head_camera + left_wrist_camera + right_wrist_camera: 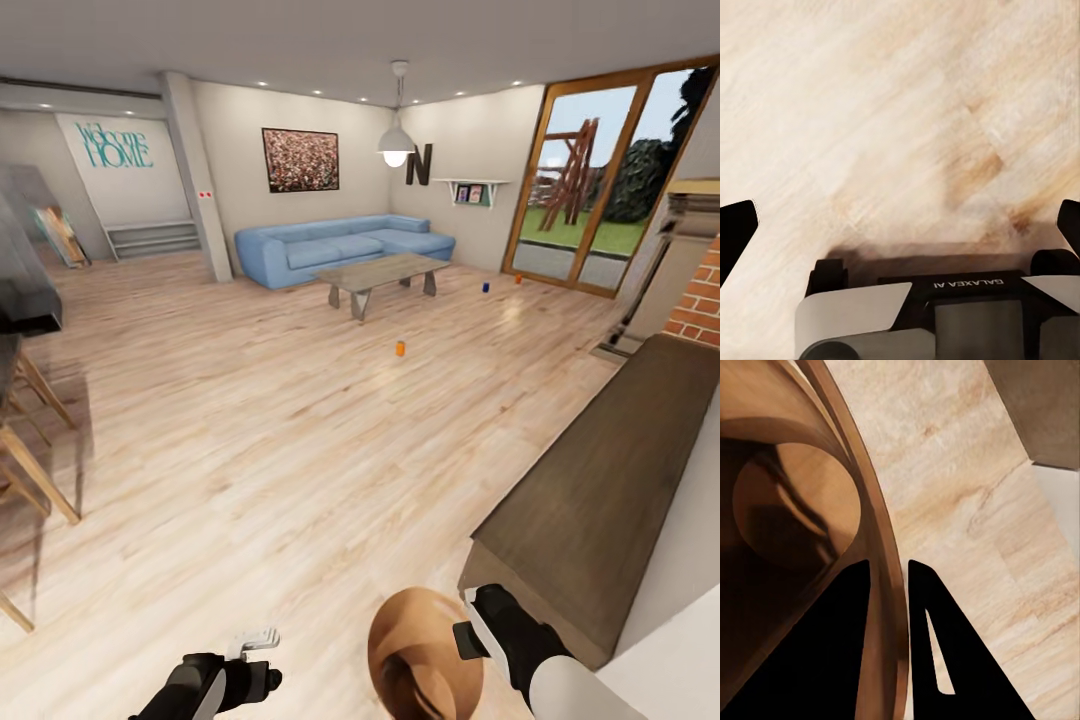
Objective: Put the three can of soda from the living room inside the tash can in the kitchen.
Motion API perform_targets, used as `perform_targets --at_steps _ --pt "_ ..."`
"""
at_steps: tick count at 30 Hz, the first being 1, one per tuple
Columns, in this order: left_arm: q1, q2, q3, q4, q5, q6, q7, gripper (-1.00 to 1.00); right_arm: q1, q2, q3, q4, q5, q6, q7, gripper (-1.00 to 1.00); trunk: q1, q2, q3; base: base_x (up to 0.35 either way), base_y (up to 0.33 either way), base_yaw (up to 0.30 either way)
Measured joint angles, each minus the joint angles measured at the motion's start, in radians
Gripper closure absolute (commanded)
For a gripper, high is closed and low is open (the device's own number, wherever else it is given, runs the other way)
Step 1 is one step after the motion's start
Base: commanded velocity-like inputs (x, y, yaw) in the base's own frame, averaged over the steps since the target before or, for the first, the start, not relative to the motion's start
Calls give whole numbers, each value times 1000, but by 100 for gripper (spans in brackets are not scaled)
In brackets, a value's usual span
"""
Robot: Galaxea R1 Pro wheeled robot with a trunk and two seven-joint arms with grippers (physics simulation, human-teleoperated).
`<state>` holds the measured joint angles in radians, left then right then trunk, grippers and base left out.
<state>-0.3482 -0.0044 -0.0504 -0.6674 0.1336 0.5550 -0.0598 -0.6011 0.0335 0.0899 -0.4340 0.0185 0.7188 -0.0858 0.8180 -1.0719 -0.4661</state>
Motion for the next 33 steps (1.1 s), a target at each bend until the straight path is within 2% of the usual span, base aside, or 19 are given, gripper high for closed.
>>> perform_targets --at_steps 6,12,20,33 --pt "0 0 0 0 -2 -1 0 -100 0 0 0 0 0 0 0 100 0 0 0 1 0 281" --pt "0 0 -1 0 -4 -8 0 -100 0 -1 0 0 1 0 3 100 0 0 0 122 0 114" --pt "0 0 -5 0 -7 -36 3 -100 0 -1 0 0 1 0 8 100 0 0 0 299 0 21" --pt "0 0 -8 0 -8 -39 5 -100 0 -1 0 0 0 0 9 100 0 0 0 342 0 1"
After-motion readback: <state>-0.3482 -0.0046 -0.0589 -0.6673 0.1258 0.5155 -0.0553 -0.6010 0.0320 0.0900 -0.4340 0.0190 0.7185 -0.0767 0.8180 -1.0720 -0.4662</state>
